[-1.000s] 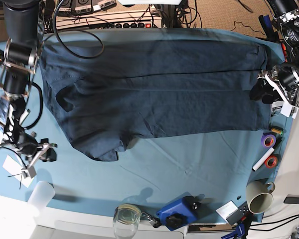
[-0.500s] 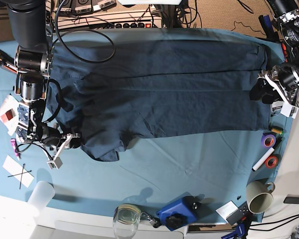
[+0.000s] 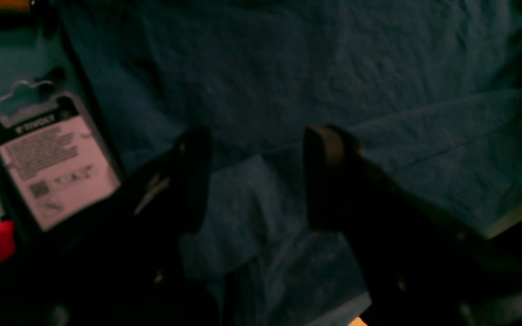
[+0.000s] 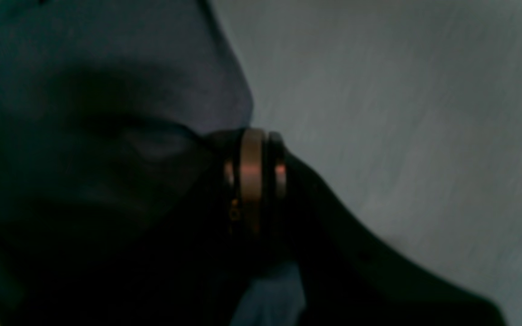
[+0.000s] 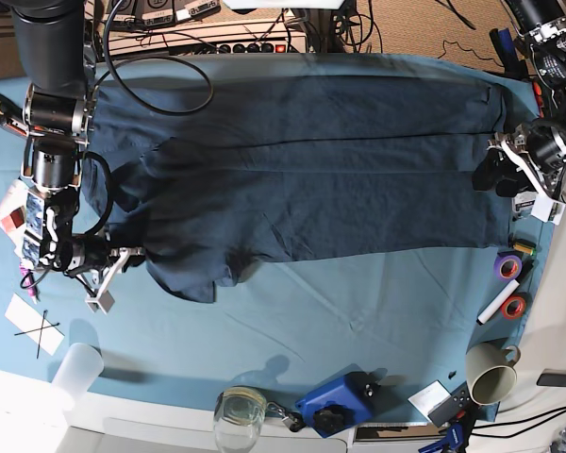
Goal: Fold the T-shirt properly
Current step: 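Release the right gripper and grasp the hem corner with it, then move the left gripper to the other hem corner and grasp it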
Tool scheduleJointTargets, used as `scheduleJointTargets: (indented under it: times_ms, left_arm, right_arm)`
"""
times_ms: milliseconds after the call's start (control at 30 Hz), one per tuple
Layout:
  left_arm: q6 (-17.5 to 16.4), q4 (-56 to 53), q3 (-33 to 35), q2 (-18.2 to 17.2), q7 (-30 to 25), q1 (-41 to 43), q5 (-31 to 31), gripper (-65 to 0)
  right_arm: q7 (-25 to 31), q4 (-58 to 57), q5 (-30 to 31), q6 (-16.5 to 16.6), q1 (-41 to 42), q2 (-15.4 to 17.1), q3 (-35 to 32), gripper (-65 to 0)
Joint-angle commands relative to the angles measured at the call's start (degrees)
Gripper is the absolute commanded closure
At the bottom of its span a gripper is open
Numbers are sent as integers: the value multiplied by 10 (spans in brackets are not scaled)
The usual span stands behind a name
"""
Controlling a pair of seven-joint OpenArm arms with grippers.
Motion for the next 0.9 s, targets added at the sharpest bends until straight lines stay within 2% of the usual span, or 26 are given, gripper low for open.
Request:
scheduleJointTargets:
  times_ms: [0,133,233,333,600,700,800,833,867]
  left_arm:
    - [0,8,-4,-11,-10,-5,-11,-331]
    - [0,8,-4,-11,-10,-5,-10,-331]
    - [0,8,-4,-11,-11,-5,-11,-331]
    - [0,8,-4,-11,-12,-5,-10,-331]
    - [0,8,-4,-11,-12,-3,-10,-331]
    - [0,8,-4,-11,-12,-3,-10,-331]
    - [0,8,-4,-11,-12,-3,-10,-331]
    - [0,8,-4,-11,-12,-3,-10,-331]
    - [0,8,-4,-11,-12,-3,-10,-331]
  right_arm:
    - [-23,16,12,0,1,17,0,0]
    - [-38,95,94,0,-44,52,1,0]
    - [-70,159,119,0,-83,71,1,0]
    - [-75,218,142,11,-128,84,11,0]
    - [-73,337,165,21,-224,80,126,0]
    - [-76,345,165,26,-231,80,158,0]
    - [-102,345,177,26,-230,82,166,0]
    - [-110,345,188,26,-231,82,166,-11]
    - [-121,345,200,28,-231,82,166,-60]
